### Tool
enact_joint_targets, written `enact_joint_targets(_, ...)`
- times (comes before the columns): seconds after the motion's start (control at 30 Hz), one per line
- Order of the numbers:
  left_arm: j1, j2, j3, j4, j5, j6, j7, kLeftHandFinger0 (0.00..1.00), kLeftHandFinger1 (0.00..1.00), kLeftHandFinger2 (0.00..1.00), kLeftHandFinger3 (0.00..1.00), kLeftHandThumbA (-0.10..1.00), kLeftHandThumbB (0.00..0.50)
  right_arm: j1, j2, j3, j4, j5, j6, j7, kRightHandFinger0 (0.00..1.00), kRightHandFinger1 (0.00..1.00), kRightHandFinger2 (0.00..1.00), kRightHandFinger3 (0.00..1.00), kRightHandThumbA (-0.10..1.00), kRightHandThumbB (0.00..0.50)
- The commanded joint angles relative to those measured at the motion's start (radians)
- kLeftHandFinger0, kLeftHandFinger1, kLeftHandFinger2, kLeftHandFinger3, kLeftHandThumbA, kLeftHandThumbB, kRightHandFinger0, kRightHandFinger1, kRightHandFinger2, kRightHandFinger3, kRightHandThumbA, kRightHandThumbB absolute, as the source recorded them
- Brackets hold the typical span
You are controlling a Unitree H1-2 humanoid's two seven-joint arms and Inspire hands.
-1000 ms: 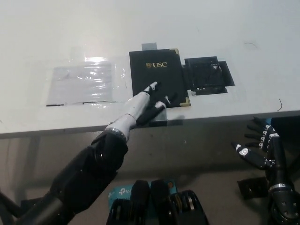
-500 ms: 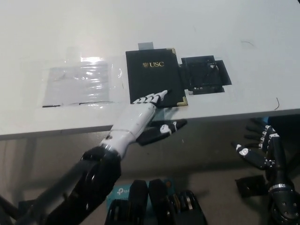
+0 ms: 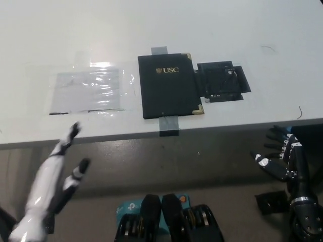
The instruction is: The robot uses its left hand to push the cover of the diary kept in the middle of the desk towards the right to close it
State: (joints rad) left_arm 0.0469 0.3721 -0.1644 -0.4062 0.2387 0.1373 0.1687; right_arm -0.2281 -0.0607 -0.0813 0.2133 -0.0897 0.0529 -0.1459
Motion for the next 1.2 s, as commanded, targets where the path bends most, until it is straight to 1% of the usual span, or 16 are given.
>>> enact_joint_targets(0.0, 0.079, -0.022, 0.120, 0.102, -0.182, -0.296, 0.005, 1.00, 1.00, 1.00, 1.00, 1.00, 0.108, -0.042, -0.004, -0.008, -0.040, 0.000, -0.021, -0.010, 0.45, 0.61, 0.70, 0.84, 0.85, 0.045)
enact_joint_targets(0.03, 0.082, -0.028, 0.127, 0.161, -0.194, -0.311, -0.007, 1.00, 1.00, 1.00, 1.00, 1.00, 0.126, -0.041, -0.005, -0.006, -0.041, 0.000, -0.024, -0.008, 0.45, 0.61, 0.71, 0.84, 0.85, 0.039)
enact_joint_targets(0.2, 0.073, -0.056, 0.155, 0.341, -0.204, -0.366, -0.022, 1.00, 1.00, 1.00, 1.00, 1.00, 0.119, -0.040, -0.004, -0.006, -0.046, 0.003, -0.012, -0.004, 0.47, 0.62, 0.72, 0.85, 0.84, 0.044)
enact_joint_targets(0.23, 0.064, -0.057, 0.157, 0.411, -0.193, -0.402, -0.019, 1.00, 1.00, 1.00, 1.00, 1.00, 0.165, -0.043, -0.011, -0.001, -0.027, -0.008, -0.036, -0.007, 0.45, 0.61, 0.70, 0.85, 0.85, 0.038)
enact_joint_targets(0.27, 0.056, -0.061, 0.164, 0.433, -0.192, -0.399, -0.021, 1.00, 1.00, 1.00, 1.00, 1.00, 0.175, -0.047, -0.012, 0.000, -0.030, -0.013, -0.030, -0.010, 0.45, 0.61, 0.70, 0.84, 0.86, 0.039)
enact_joint_targets(0.3, 0.052, -0.060, 0.162, 0.447, -0.154, -0.402, -0.005, 1.00, 1.00, 1.00, 1.00, 1.00, 0.152, -0.051, -0.010, -0.003, -0.028, -0.006, -0.028, -0.008, 0.45, 0.61, 0.70, 0.84, 0.86, 0.041)
enact_joint_targets(0.4, 0.042, -0.067, 0.176, 0.469, -0.176, -0.412, -0.018, 1.00, 1.00, 1.00, 1.00, 1.00, 0.169, -0.055, -0.005, -0.008, -0.029, 0.006, -0.030, -0.007, 0.44, 0.60, 0.70, 0.83, 0.86, 0.061)
enact_joint_targets(0.43, 0.038, -0.069, 0.183, 0.472, -0.178, -0.409, -0.019, 1.00, 1.00, 1.00, 1.00, 1.00, 0.221, -0.057, -0.004, -0.008, -0.027, 0.006, -0.030, -0.007, 0.44, 0.61, 0.70, 0.83, 0.86, 0.061)
enact_joint_targets(0.5, 0.037, -0.077, 0.198, 0.471, -0.189, -0.397, -0.024, 1.00, 1.00, 1.00, 1.00, 1.00, 0.248, -0.055, -0.004, -0.008, -0.028, 0.005, -0.029, -0.007, 0.45, 0.61, 0.71, 0.83, 0.87, 0.061)
enact_joint_targets(0.53, 0.036, -0.088, 0.218, 0.469, -0.239, -0.394, -0.042, 1.00, 1.00, 1.00, 1.00, 1.00, 0.238, -0.048, -0.006, -0.002, -0.034, -0.004, -0.027, -0.006, 0.46, 0.62, 0.72, 0.84, 0.88, 0.055)
enact_joint_targets(0.6, 0.035, -0.096, 0.235, 0.458, -0.237, -0.387, -0.043, 1.00, 1.00, 1.00, 1.00, 1.00, 0.224, -0.042, -0.003, -0.004, -0.038, -0.003, -0.028, -0.009, 0.47, 0.63, 0.72, 0.85, 0.88, 0.045)
enact_joint_targets(0.63, 0.037, -0.099, 0.241, 0.451, -0.240, -0.381, -0.045, 1.00, 1.00, 1.00, 1.00, 1.00, 0.191, -0.040, -0.002, -0.004, -0.037, -0.002, -0.028, -0.010, 0.46, 0.63, 0.73, 0.85, 0.88, 0.046)
enact_joint_targets(0.73, 0.034, -0.111, 0.267, 0.431, -0.255, -0.356, -0.054, 0.97, 1.00, 1.00, 1.00, 1.00, 0.214, -0.036, 0.003, -0.010, -0.032, 0.008, -0.036, -0.011, 0.46, 0.62, 0.72, 0.85, 0.86, 0.053)
enact_joint_targets(1.0, 0.041, -0.145, 0.336, 0.386, -0.355, -0.295, -0.085, 1.00, 1.00, 1.00, 1.00, 1.00, 0.291, 0.004, 0.008, -0.009, -0.061, 0.012, -0.041, -0.004, 0.46, 0.62, 0.71, 0.83, 0.84, 0.055)
enact_joint_targets(1.13, 0.038, -0.147, 0.351, 0.383, -0.362, -0.306, -0.099, 0.99, 1.00, 1.00, 1.00, 1.00, 0.304, 0.012, 0.011, -0.003, -0.083, 0.005, -0.034, -0.005, 0.45, 0.61, 0.70, 0.82, 0.84, 0.055)
enact_joint_targets(1.17, 0.039, -0.146, 0.352, 0.378, -0.352, -0.299, -0.095, 0.99, 1.00, 1.00, 1.00, 1.00, 0.289, 0.014, 0.006, 0.004, -0.088, -0.009, -0.033, -0.005, 0.46, 0.62, 0.72, 0.82, 0.86, 0.049)
